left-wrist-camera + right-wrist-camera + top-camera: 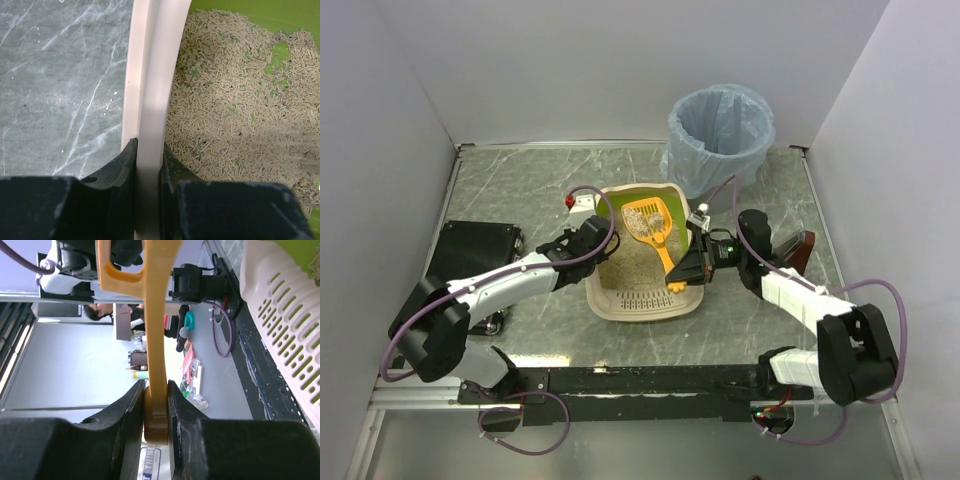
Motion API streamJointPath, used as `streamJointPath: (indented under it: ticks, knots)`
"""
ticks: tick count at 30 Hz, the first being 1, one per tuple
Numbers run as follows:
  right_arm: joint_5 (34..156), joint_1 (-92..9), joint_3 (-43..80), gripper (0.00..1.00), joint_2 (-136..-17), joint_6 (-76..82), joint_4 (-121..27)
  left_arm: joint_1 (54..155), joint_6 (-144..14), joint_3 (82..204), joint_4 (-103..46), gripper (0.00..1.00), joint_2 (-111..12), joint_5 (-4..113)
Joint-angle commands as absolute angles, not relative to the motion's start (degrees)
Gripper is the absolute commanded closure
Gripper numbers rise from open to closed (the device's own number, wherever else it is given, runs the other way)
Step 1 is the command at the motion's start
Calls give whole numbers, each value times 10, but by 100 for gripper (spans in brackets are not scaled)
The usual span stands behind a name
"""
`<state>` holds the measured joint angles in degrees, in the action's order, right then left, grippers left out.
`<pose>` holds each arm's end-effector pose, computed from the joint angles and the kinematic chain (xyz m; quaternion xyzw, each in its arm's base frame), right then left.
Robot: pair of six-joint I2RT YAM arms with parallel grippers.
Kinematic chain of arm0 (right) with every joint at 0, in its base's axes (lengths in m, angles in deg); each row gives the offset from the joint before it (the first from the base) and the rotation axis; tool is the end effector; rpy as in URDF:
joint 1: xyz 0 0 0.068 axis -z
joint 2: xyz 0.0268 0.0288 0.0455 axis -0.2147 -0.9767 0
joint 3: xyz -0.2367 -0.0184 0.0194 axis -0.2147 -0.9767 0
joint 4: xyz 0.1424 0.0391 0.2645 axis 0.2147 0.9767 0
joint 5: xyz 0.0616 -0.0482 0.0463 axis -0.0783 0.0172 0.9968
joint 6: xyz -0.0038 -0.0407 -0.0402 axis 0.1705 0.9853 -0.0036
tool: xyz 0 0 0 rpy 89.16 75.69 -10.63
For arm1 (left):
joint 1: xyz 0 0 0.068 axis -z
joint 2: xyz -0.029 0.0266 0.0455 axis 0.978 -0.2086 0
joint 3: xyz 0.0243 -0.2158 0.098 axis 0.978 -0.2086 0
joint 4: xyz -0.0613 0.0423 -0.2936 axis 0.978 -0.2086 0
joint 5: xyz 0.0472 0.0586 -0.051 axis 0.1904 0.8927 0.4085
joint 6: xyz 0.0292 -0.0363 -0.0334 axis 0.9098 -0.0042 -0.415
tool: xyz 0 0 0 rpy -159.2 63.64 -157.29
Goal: Clean the litter box
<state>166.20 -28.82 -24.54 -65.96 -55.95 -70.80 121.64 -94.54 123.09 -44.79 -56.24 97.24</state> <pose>0.2646 0.1195 0.1746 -0.0952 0.7185 0.6886 0.0236 0.2658 -0.2222 0.1756 -0.0965 0.8814 -0.0527 0.4594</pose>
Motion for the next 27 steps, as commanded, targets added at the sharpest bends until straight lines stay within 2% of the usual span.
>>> streamJointPath:
  ticks: [1,3,4,5,6,7,8,11,12,15,18,21,23,24,25,26,27]
  knots:
    - [1687,-289,-209,100,-700,-573,-795,1214,-996,1286,-294,99,-518,975]
    - [1691,-284,-211,100,-689,-531,-702,1214,-998,1284,-295,99,-515,982]
    - [1674,-284,-198,100,-687,-438,-634,1214,-998,1277,-290,99,-512,984]
    - [1608,-284,-174,100,-689,-375,-555,1213,-998,1273,-285,99,-509,982]
    - [1568,-292,-107,100,-705,-309,-350,1213,-998,1270,-274,99,-509,979]
    - [1532,-294,-80,100,-710,-199,-279,1212,-998,1271,-274,99,-510,977]
    - [1503,-294,-69,100,-707,-174,-237,1211,-998,1273,-276,99,-515,972]
    - [1521,-277,-100,100,-676,-191,-275,1212,-997,1283,-290,99,-525,977]
    - [1527,-278,-111,100,-683,-229,-332,1211,-999,1283,-289,99,-527,978]
    - [1566,-279,-101,100,-716,-236,-342,1210,-999,1283,-286,99,-529,971]
    - [1525,-279,-93,100,-689,-190,-266,1211,-997,1281,-289,99,-524,976]
    - [1553,-278,-96,100,-673,-220,-312,1210,-999,1279,-279,99,-525,975]
    - [1504,-273,-87,100,-657,-164,-199,1210,-998,1285,-287,99,-529,971]
    - [1487,-272,-95,100,-644,-143,-193,1209,-997,1287,-288,99,-530,972]
    - [1490,-269,-109,100,-642,-162,-220,1209,-995,1287,-287,99,-530,973]
    - [1540,-267,-125,100,-648,-204,-349,1210,-994,1287,-285,99,-529,972]
    - [1564,-268,-141,100,-680,-281,-393,1210,-994,1287,-285,99,-529,971]
